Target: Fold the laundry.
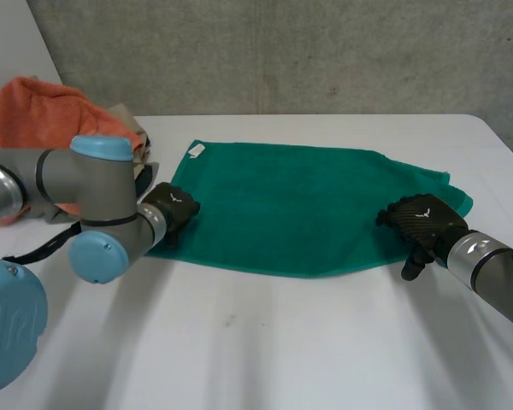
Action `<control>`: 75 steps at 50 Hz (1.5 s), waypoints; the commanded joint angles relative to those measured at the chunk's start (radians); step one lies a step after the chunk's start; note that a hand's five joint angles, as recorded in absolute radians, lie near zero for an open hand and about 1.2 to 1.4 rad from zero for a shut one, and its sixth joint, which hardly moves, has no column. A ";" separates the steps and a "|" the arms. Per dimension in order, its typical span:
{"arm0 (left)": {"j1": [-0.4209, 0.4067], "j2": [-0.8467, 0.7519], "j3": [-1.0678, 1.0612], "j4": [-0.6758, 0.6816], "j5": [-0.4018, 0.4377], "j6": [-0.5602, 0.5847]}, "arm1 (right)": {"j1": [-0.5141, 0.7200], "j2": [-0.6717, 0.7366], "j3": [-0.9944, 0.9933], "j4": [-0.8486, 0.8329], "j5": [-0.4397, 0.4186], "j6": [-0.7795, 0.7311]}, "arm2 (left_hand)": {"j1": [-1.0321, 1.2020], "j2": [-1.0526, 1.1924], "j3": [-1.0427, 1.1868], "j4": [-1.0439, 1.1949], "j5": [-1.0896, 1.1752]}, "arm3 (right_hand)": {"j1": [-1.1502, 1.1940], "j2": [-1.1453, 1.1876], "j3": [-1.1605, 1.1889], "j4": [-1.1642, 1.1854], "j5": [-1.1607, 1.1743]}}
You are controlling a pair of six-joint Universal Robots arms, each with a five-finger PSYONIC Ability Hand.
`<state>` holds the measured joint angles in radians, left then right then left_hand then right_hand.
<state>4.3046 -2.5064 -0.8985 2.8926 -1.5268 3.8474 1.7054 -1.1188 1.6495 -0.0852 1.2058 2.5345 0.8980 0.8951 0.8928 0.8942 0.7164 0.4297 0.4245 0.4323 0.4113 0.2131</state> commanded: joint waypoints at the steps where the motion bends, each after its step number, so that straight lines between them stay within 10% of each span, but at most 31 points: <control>1: -0.014 -0.029 0.049 -0.024 -0.029 0.024 | -0.004 -0.013 0.009 -0.008 0.000 0.000 | 0.348 0.351 0.354 0.352 0.355 | 0.024 0.029 0.021 0.042 0.066; 7: -0.011 0.046 0.012 -0.038 -0.024 -0.006 | -0.010 -0.026 0.012 -0.011 0.000 -0.002 | 0.490 0.493 0.495 0.494 0.497 | 0.024 0.029 0.021 0.042 0.066; 11: -0.031 0.142 -0.094 -0.029 0.020 -0.035 | -0.009 -0.027 0.009 -0.011 0.000 -0.003 | -0.393 -0.390 -0.388 -0.390 -0.386 | 0.021 0.026 0.018 0.039 0.063; 15: -0.068 0.176 -0.183 0.020 0.069 -0.019 | -0.006 -0.027 0.010 -0.011 -0.002 -0.003 | -0.714 -0.711 -0.708 -0.710 -0.707 | 0.021 0.026 0.018 0.039 0.063; 50: -0.109 0.000 -0.040 0.119 -0.041 0.119 | -0.015 -0.032 0.026 -0.016 -0.006 -0.011 | -0.227 -0.224 -0.221 -0.223 -0.220 | 0.021 0.026 0.018 0.039 0.063; 75: -0.128 0.032 -0.122 0.194 -0.082 0.188 | -0.021 -0.035 0.029 -0.018 -0.012 -0.019 | -0.461 -0.459 -0.456 -0.458 -0.454 | 0.021 0.026 0.018 0.039 0.063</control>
<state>4.1825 -2.4790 -0.9959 3.0290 -1.5960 4.0010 1.6836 -1.1520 1.6764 -0.1028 1.1928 2.5183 0.4290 0.4307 0.4290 0.4175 0.2414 0.4297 0.4245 0.4323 0.4113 0.2132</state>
